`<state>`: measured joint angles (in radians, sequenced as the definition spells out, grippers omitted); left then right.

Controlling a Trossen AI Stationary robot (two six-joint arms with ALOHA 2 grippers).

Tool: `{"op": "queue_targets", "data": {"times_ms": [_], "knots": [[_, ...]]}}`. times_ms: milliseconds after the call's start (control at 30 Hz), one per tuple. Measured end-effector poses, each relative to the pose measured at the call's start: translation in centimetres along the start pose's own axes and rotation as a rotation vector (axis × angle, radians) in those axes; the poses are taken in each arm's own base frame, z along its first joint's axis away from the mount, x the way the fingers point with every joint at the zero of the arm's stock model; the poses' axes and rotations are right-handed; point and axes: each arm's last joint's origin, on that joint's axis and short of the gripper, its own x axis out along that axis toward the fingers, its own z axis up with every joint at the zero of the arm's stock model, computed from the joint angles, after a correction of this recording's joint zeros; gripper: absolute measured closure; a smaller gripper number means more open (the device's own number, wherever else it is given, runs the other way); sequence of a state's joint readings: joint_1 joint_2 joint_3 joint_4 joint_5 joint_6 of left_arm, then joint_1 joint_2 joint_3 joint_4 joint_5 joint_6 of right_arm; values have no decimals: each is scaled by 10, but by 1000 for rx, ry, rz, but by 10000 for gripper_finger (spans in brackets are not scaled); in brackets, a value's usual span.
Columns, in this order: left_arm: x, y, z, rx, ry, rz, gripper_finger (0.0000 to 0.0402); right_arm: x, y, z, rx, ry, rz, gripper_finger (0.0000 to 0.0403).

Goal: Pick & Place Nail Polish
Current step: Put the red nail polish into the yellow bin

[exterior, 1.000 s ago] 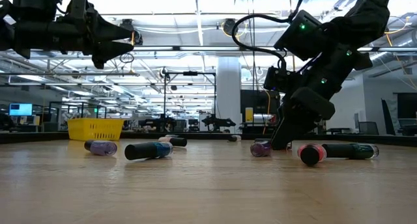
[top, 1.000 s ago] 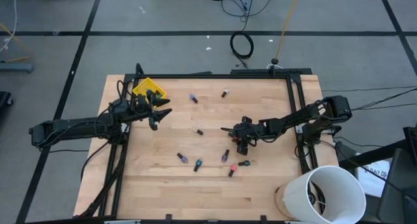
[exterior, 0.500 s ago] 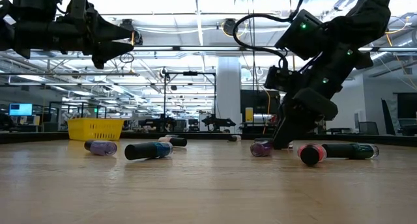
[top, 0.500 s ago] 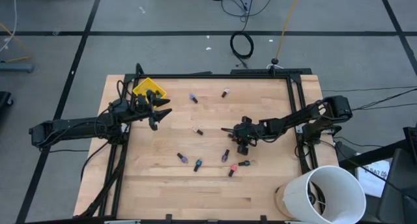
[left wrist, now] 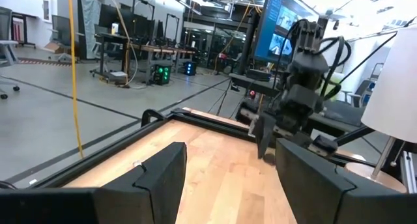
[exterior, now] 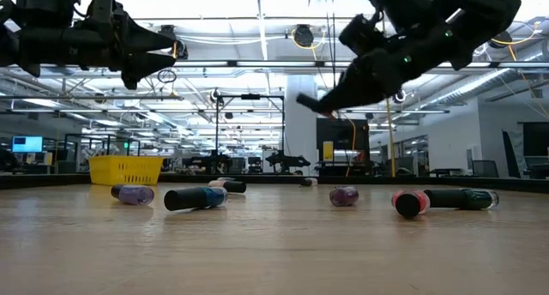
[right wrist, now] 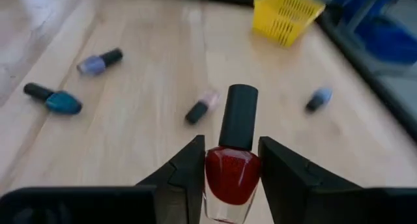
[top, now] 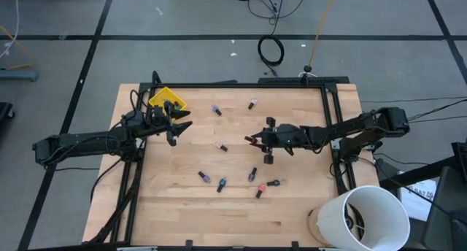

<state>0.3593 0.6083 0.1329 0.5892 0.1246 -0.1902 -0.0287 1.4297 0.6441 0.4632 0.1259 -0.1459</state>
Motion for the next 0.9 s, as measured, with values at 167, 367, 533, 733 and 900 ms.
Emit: {"op": "queue_targets", "data": {"times_ms": [167, 367, 533, 733, 900], "knots": [[0, 0, 0, 0, 2, 0, 172, 2, -7, 6, -39, -87, -11, 290], [0, -1, 0, -210, 11, -31, 172, 3, -8, 3, -70, -49, -15, 290], [0, -1, -1, -260, 21, -20, 172, 2, -8, 3, -122, -45, -17, 290], [0, 1, -4, -316, 31, 33, 172, 2, -8, 3, -192, -38, -48, 290], [0, 0, -4, -373, 39, 12, 172, 2, -11, 2, -280, -10, -147, 290]]}}
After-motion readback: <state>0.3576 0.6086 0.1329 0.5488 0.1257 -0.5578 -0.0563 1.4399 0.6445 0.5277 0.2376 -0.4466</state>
